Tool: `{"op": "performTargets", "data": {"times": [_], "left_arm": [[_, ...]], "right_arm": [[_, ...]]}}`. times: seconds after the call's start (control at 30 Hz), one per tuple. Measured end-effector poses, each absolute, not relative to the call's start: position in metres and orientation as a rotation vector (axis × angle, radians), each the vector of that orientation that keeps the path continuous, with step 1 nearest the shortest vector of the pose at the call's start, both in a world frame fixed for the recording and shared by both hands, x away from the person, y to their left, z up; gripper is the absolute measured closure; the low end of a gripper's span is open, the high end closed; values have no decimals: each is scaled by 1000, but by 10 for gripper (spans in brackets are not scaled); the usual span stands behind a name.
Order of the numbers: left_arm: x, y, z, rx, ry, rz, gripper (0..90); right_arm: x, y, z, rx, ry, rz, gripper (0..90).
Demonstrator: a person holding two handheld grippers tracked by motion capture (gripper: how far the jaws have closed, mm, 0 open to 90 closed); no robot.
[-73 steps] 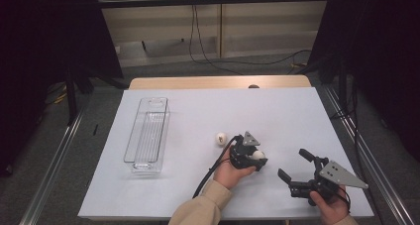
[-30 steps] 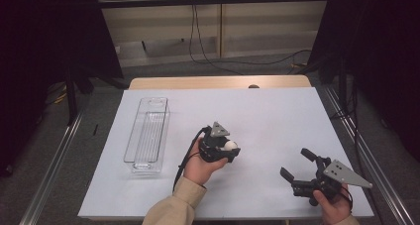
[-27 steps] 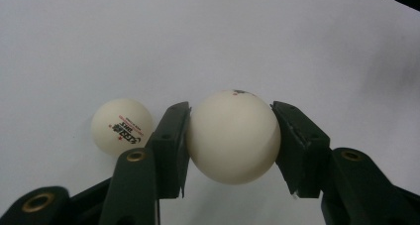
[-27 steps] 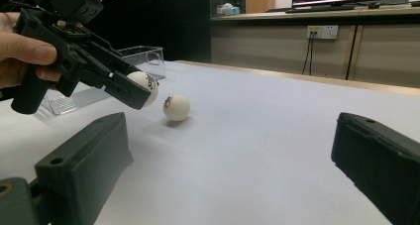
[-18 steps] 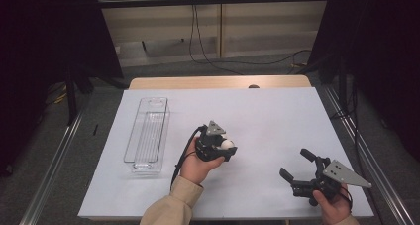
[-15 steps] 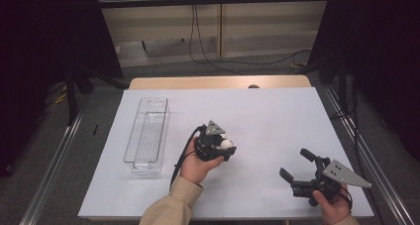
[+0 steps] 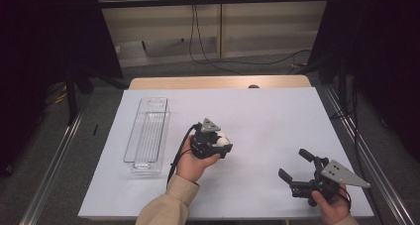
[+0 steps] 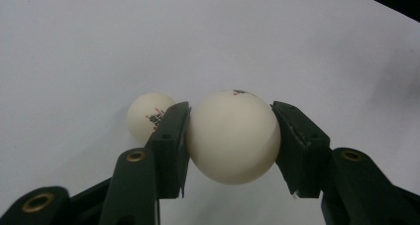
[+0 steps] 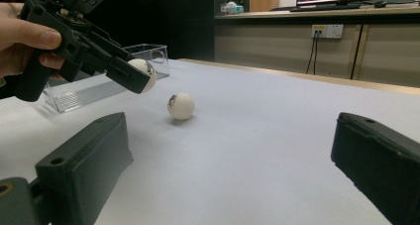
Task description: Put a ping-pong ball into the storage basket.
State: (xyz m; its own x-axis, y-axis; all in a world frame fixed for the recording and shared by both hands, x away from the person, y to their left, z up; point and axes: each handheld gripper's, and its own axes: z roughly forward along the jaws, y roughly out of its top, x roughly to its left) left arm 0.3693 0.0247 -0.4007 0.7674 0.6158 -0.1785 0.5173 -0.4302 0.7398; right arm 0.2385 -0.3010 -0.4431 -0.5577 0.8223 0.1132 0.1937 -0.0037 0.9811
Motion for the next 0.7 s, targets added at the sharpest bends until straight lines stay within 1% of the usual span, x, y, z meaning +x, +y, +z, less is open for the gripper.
{"op": "performTargets", "data": {"times": [0.7], "left_arm": [[372, 39, -397, 2114, 875, 175, 511]], "right_arm": [[238, -301, -443, 1047, 1766, 1604, 14]]}}
